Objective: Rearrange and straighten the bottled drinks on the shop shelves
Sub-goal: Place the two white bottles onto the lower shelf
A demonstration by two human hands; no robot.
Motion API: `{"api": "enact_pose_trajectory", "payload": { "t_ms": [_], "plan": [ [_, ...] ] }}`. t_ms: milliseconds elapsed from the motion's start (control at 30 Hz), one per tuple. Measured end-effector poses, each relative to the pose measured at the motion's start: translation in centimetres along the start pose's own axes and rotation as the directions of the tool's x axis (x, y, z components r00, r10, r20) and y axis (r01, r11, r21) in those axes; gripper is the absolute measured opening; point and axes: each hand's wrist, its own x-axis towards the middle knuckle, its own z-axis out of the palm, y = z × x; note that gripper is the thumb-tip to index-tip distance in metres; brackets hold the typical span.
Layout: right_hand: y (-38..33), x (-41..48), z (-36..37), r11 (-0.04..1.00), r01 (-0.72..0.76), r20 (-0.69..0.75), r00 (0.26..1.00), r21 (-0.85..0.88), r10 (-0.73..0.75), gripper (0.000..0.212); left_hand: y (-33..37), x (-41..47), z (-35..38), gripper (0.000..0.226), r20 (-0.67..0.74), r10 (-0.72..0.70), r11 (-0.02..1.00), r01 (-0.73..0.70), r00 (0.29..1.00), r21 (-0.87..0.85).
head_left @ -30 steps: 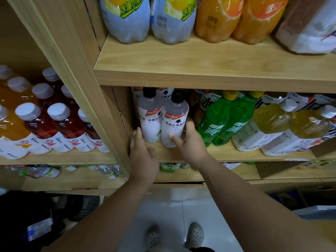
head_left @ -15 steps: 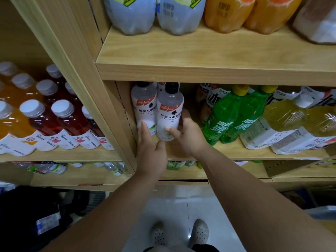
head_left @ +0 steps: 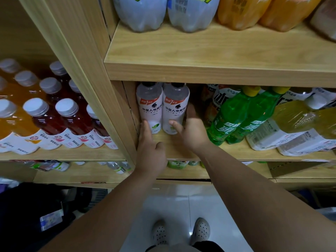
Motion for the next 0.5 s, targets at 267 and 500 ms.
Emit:
{"api": "enact_pose_trajectory", "payload": {
  "t_ms": [267, 500],
  "plan": [
    [-0.8, -1.5, -0.7, 0.992, -0.041, 0.025, 0.999, -0.120, 0.045, 0.082, 0.5, -1.2, -0.4, 0.083, -0.012, 0.018, 1.000, -0.018, 1.000, 0.001],
    [1.0, -9.0, -8.0, 0.991, 0.000, -0.009, 1.000, -0.135, -0.001, 0.054, 1.3, -5.0, 2.5, 0.050, 0.012, 0.175, 0.984, -0.175, 0.984, 0.036]
  ]
}}
